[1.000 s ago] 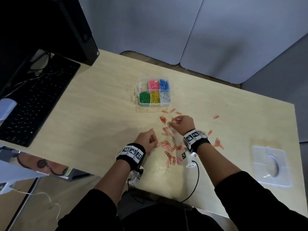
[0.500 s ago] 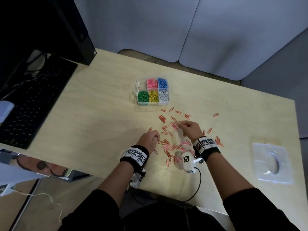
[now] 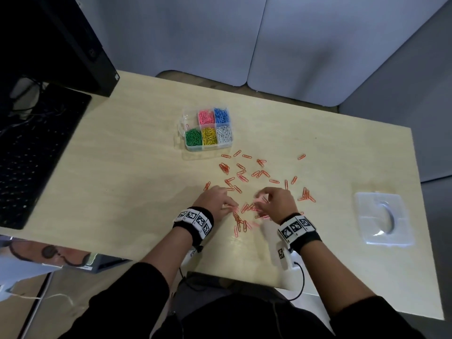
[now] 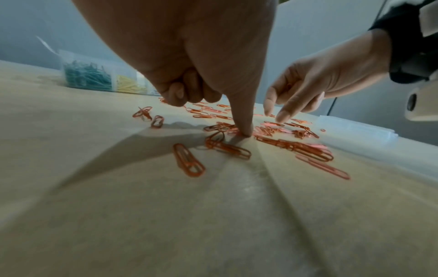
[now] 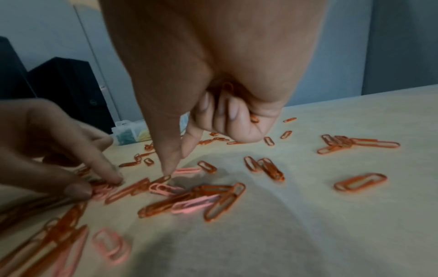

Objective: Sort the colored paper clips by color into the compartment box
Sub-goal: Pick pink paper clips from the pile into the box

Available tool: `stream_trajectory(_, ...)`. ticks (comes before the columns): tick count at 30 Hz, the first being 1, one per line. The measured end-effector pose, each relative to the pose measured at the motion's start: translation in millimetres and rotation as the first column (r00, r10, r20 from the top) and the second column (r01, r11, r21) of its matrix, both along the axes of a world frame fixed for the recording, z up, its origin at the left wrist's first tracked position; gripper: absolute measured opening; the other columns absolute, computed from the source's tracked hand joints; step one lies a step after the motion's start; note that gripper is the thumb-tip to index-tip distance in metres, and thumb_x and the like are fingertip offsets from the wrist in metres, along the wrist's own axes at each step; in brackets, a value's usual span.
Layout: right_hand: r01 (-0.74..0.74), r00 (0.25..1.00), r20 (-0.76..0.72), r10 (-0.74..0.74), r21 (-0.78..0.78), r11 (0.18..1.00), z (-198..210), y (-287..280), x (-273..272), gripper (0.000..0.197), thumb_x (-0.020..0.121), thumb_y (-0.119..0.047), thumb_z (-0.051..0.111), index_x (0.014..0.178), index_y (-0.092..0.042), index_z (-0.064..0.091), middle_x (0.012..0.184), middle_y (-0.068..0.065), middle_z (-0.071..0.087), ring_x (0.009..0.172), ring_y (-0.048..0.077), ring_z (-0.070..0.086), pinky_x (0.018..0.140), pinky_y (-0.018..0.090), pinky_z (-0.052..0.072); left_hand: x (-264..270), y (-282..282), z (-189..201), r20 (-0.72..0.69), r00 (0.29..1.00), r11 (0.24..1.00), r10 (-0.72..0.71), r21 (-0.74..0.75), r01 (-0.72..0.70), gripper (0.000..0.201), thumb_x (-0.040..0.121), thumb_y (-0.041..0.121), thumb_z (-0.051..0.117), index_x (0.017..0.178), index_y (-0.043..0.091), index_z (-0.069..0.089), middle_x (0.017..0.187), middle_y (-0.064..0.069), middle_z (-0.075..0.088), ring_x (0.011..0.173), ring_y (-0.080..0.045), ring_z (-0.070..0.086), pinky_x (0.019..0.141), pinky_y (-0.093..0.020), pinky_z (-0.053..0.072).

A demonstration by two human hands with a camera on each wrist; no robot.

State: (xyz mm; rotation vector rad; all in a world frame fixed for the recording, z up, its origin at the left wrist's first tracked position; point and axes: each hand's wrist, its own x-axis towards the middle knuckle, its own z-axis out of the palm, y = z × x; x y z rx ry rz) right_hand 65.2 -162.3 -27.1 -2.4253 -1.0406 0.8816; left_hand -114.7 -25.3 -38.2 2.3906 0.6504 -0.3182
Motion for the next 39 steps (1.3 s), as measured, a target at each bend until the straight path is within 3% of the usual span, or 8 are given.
stream_trajectory(8, -0.071, 0.996, 0.043, 0.074, -0.067, 0.995, -8.7, -5.5, 2.5, 0.016, 0.088, -0.042, 0.069, 0.088, -0.026, 0.073, 0.084, -0.007, 0.071, 0.073, 0.008, 0.066, 0.072, 0.029, 0.059, 14.3, 8.2, 1.8, 0.014, 0.994, 0.994, -0.105, 0.011, 0.105, 0.024, 0.086, 0.045, 0.067, 0.104, 0.033, 0.076, 0.096, -0.004, 0.06, 0.097, -0.021, 0.051, 0.072, -0.026, 0.034)
stream_trajectory(12, 0.031, 0.984, -0.175, -0.025, 0.033, 0.999, -12.2, -12.0, 6.8, 0.016, 0.091, -0.032, 0.068, 0.09, -0.016, 0.068, 0.084, -0.001, 0.071, 0.075, 0.014, 0.067, 0.066, 0.027, 0.055, 17.3, 11.8, 7.7, 0.02, 0.999, 0.999, -0.045, -0.022, 0.045, 0.026, 0.081, 0.046, 0.073, 0.096, 0.026, 0.078, 0.085, 0.007, 0.057, 0.096, -0.017, 0.057, 0.07, -0.023, 0.032)
stream_trajectory(18, 0.555, 0.413, -0.868, -0.275, 0.001, 0.832, 5.4, -23.1, 9.0, 0.023, 0.095, 0.003, 0.056, 0.117, 0.004, 0.061, 0.098, 0.018, 0.069, 0.083, 0.027, 0.067, 0.068, 0.027, 0.056, 30.2, 7.1, 7.6, -0.191, 0.972, 0.99, -0.14, 0.005, 0.143, 0.03, 0.089, 0.049, 0.063, 0.094, 0.022, 0.073, 0.102, 0.002, 0.066, 0.098, -0.016, 0.061, 0.079, -0.031, 0.05)
stream_trajectory(20, 0.527, 0.444, -0.855, -0.27, 0.005, 0.85, 1.9, -25.3, 9.1, 0.021, 0.095, 0.002, 0.054, 0.113, 0.001, 0.065, 0.109, 0.017, 0.069, 0.086, 0.026, 0.067, 0.068, 0.028, 0.056, 29.8, 4.4, 6.1, -0.209, 0.962, 0.982, -0.174, 0.032, 0.184, 0.032, 0.093, 0.049, 0.056, 0.099, 0.022, 0.071, 0.106, 0.0, 0.062, 0.105, -0.016, 0.053, 0.084, -0.034, 0.048)
stream_trajectory(24, 0.209, 0.867, -0.472, -0.158, 0.058, 0.976, -5.3, -29.9, 4.9, 0.022, 0.083, -0.033, 0.078, 0.092, -0.013, 0.074, 0.091, 0.0, 0.076, 0.08, 0.012, 0.073, 0.073, 0.025, 0.058, 18.8, 7.1, 1.0, -0.027, 1.0, 0.995, -0.012, -0.1, 0.009, 0.022, 0.093, 0.033, 0.06, 0.094, 0.014, 0.071, 0.098, 0.003, 0.061, 0.1, -0.016, 0.054, 0.09, -0.034, 0.047)
stream_trajectory(28, 0.034, 0.987, -0.159, -0.024, 0.06, 0.998, -11.9, -30.0, -6.7, 0.017, 0.075, -0.031, 0.084, 0.085, -0.021, 0.074, 0.085, -0.009, 0.072, 0.079, 0.003, 0.067, 0.076, 0.018, 0.055, 7.4, 8.6, 0.4, 0.093, 0.928, 0.9, 0.36, -0.296, -0.32, 0.022, 0.091, 0.031, 0.065, 0.097, 0.011, 0.072, 0.091, 0.001, 0.066, 0.084, -0.015, 0.061, 0.076, -0.025, 0.05)
stream_trajectory(35, 0.049, 0.954, -0.299, -0.025, 0.074, 0.996, -9.0, -31.2, 0.7, 0.017, 0.088, -0.031, 0.072, 0.086, -0.014, 0.074, 0.075, -0.003, 0.073, 0.068, 0.012, 0.069, 0.071, 0.02, 0.055, 6.6, 5.5, 11.0, 0.022, 0.789, 0.655, 0.614, -0.573, -0.493, 0.003, 0.093, 0.01, 0.061, 0.094, 0.007, 0.06, 0.076, -0.006, 0.074, 0.066, -0.02, 0.068, 0.065, -0.034, 0.058)
stream_trajectory(39, 0.367, 0.65, -0.725, -0.226, 0.039, 0.929, -7.4, -32.1, 8.9, 0.01, 0.09, -0.008, 0.068, 0.098, -0.002, 0.068, 0.09, 0.017, 0.073, 0.083, 0.029, 0.067, 0.083, 0.04, 0.054, 8.1, -3.4, 12.7, -0.022, 0.795, 0.64, 0.606, -0.58, -0.503, 0.027, 0.098, 0.004, 0.043, 0.111, 0.014, 0.064, 0.084, -0.009, 0.071, 0.065, -0.017, 0.06, 0.062, -0.032, 0.051)
